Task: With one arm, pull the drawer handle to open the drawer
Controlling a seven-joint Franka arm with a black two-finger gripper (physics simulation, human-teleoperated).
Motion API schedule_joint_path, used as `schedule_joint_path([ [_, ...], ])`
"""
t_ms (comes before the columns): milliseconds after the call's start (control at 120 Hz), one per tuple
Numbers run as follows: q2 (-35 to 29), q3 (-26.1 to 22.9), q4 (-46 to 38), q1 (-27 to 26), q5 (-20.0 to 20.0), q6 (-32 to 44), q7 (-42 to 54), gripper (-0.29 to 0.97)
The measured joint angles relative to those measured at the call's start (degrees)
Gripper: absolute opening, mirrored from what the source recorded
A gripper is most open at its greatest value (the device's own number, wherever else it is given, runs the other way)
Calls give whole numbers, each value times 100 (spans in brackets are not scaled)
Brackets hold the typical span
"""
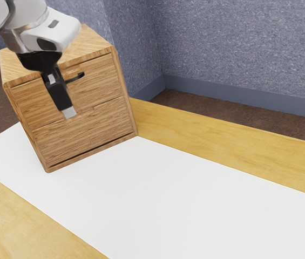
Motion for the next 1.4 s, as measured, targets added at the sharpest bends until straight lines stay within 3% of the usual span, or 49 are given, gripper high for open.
schedule_joint_path([
  [67,173,-258,-32,529,-279,305,465,68],
  [133,232,-428,-30,666,-415,522,846,68],
  [283,477,-718,-24,726,-22,1244,1462,68],
  [475,1000,-640,223,1346,117,1764,1859,68],
  [592,1537,-628,811,1570,149,1775,1951,68],
  [800,1615,-253,1030,1206,564,1354,1834,68],
  [925,2003,-133,1517,1326,652,1188,1769,67],
  [1158,2176,-122,1867,1279,832,1008,1680,36],
  [1400,2534,-120,2092,1287,888,1205,1616,23],
])
